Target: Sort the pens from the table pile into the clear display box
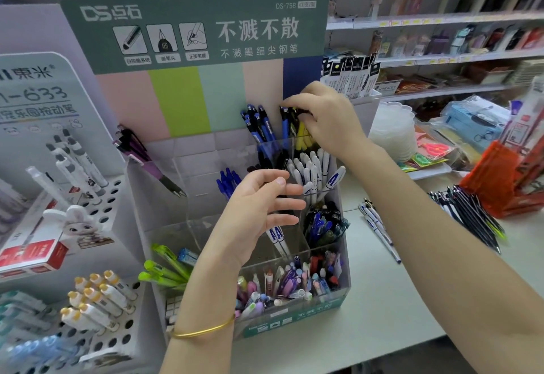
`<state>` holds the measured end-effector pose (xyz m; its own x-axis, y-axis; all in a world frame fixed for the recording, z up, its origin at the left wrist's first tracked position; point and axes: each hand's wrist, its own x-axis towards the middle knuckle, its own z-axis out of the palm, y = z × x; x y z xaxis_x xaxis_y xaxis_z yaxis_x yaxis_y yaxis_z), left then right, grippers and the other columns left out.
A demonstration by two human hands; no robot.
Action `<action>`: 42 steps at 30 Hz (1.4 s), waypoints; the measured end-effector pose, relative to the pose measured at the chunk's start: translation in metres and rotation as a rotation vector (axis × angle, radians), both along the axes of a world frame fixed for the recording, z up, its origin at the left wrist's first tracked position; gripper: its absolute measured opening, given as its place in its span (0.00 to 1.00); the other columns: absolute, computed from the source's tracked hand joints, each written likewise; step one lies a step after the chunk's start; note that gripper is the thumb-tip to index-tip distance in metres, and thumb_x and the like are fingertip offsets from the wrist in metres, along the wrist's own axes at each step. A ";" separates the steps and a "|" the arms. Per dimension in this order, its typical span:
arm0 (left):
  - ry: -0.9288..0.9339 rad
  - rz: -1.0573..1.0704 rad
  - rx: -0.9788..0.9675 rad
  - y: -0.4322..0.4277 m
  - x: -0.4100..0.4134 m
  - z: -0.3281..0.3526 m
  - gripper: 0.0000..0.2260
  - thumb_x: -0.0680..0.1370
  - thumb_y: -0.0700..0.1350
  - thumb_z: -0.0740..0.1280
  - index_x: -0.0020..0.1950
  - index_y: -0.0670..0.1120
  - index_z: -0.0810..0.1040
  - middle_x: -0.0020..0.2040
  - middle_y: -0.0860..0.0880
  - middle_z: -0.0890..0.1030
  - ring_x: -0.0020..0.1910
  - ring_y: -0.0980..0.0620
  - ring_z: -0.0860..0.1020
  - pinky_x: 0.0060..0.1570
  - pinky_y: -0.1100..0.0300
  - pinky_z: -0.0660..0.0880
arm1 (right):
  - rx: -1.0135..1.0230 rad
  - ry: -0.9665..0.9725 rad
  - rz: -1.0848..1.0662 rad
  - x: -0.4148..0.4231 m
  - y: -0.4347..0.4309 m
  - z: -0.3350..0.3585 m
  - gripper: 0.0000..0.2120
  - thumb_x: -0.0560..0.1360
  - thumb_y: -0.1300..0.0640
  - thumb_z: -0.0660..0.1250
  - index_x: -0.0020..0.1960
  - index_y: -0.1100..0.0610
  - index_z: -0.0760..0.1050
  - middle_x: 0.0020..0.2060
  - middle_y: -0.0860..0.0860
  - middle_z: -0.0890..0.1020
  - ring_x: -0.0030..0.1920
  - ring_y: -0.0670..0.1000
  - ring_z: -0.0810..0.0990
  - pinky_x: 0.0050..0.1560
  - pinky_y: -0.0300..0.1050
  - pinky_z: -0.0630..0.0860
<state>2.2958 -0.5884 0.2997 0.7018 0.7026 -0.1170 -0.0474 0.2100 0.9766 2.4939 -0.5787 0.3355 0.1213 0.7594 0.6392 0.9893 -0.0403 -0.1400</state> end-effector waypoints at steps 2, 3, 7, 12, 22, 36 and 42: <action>0.000 -0.003 -0.002 -0.001 -0.001 0.000 0.07 0.83 0.41 0.59 0.58 0.45 0.75 0.49 0.44 0.84 0.43 0.50 0.83 0.36 0.59 0.79 | 0.028 -0.058 -0.003 -0.001 -0.002 -0.004 0.19 0.73 0.66 0.62 0.60 0.54 0.80 0.49 0.57 0.79 0.50 0.62 0.75 0.49 0.55 0.70; 0.001 -0.005 -0.004 -0.001 0.000 0.000 0.07 0.83 0.41 0.59 0.59 0.45 0.75 0.49 0.45 0.84 0.43 0.50 0.83 0.37 0.59 0.79 | 0.025 -0.084 0.006 -0.003 -0.002 -0.005 0.19 0.74 0.66 0.61 0.60 0.54 0.80 0.48 0.57 0.80 0.50 0.62 0.74 0.49 0.55 0.69; 0.003 -0.014 0.001 -0.005 0.003 -0.002 0.07 0.83 0.41 0.59 0.58 0.45 0.75 0.49 0.45 0.84 0.43 0.50 0.83 0.36 0.59 0.79 | -0.014 -0.045 0.005 -0.003 -0.003 -0.001 0.21 0.74 0.66 0.64 0.66 0.55 0.75 0.52 0.56 0.79 0.54 0.59 0.76 0.52 0.53 0.69; -0.005 -0.054 -0.014 -0.015 0.020 -0.004 0.08 0.82 0.41 0.59 0.58 0.43 0.75 0.48 0.43 0.83 0.41 0.50 0.83 0.35 0.60 0.80 | 0.228 0.099 0.012 0.004 -0.027 -0.003 0.25 0.69 0.67 0.69 0.66 0.61 0.73 0.52 0.57 0.78 0.53 0.56 0.77 0.54 0.51 0.74; 0.270 -0.298 -0.016 -0.106 0.148 -0.057 0.05 0.81 0.37 0.59 0.52 0.43 0.73 0.46 0.44 0.78 0.39 0.50 0.81 0.40 0.53 0.81 | 0.098 0.687 -0.184 0.114 -0.168 -0.101 0.14 0.74 0.69 0.63 0.56 0.57 0.78 0.46 0.52 0.78 0.40 0.41 0.74 0.43 0.27 0.69; 1.048 0.265 0.357 -0.127 0.349 -0.239 0.36 0.78 0.63 0.59 0.75 0.38 0.57 0.72 0.40 0.63 0.69 0.40 0.62 0.67 0.49 0.63 | -0.178 1.292 -0.264 0.265 -0.200 -0.221 0.16 0.77 0.68 0.61 0.45 0.47 0.74 0.40 0.50 0.77 0.27 0.43 0.76 0.29 0.40 0.73; 1.114 0.346 0.553 -0.113 0.371 -0.255 0.34 0.79 0.60 0.58 0.77 0.40 0.55 0.71 0.40 0.65 0.66 0.40 0.65 0.63 0.48 0.64 | -0.171 1.395 -0.253 0.271 -0.186 -0.232 0.14 0.76 0.68 0.61 0.46 0.48 0.73 0.39 0.52 0.78 0.28 0.43 0.76 0.33 0.43 0.74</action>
<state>2.6670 -0.7015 0.0449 0.1872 0.9700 -0.1552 0.8739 -0.0923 0.4773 2.7645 -0.7645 0.1039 0.7055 0.6770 -0.2095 0.0124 -0.3074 -0.9515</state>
